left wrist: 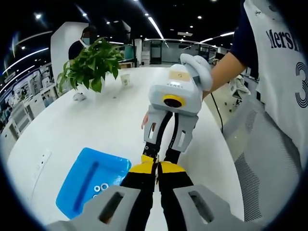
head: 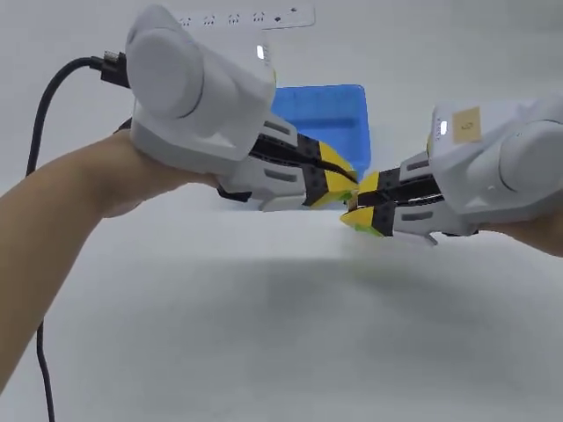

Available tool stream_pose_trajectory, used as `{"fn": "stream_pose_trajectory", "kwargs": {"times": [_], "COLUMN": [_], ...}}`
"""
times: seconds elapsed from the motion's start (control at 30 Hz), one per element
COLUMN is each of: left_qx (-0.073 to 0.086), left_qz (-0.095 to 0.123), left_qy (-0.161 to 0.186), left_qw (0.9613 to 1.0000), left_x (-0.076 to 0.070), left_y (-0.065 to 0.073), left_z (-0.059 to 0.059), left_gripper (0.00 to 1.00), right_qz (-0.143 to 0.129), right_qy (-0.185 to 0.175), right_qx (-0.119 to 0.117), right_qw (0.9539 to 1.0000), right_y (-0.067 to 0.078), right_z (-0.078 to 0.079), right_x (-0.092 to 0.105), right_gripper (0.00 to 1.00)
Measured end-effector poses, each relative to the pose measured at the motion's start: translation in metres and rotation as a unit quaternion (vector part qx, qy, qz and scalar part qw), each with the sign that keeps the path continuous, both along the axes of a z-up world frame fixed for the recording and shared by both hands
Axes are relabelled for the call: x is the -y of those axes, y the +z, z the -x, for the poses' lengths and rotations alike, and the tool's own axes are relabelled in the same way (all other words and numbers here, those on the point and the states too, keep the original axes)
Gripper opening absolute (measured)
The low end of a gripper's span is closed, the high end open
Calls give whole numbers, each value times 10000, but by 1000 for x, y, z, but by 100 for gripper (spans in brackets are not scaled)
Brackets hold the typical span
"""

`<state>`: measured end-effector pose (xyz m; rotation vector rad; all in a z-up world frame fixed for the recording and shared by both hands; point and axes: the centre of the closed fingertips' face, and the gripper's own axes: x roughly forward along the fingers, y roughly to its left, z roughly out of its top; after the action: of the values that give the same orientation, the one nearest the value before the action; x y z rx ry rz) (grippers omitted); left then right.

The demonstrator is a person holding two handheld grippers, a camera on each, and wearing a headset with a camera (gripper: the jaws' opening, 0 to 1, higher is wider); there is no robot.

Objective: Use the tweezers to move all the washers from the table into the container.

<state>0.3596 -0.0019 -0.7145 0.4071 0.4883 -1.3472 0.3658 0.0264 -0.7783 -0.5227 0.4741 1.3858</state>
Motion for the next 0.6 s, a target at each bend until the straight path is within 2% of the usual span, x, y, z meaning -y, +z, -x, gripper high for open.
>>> {"fn": "stream_pose_trajectory", "kwargs": {"times": [0.2, 0.37, 0.6], "left_qx": [34, 142, 296], "left_qz": [2, 3, -2], "left_qy": [-27, -47, -69], "left_qw": [10000, 9999, 9995], "left_x": [-2, -7, -10], "left_y": [9, 23, 41], "left_z": [3, 5, 5], "left_gripper": [6, 6, 6], "right_qz": [-7, -85, -137], "right_qy": [31, 56, 41], "right_qx": [65, 93, 276], "right_qw": [10000, 9999, 9995], "right_y": [9, 22, 40], "right_z": [2, 3, 0], "right_x": [-3, -8, -16], "right_gripper": [10, 10, 10]}}
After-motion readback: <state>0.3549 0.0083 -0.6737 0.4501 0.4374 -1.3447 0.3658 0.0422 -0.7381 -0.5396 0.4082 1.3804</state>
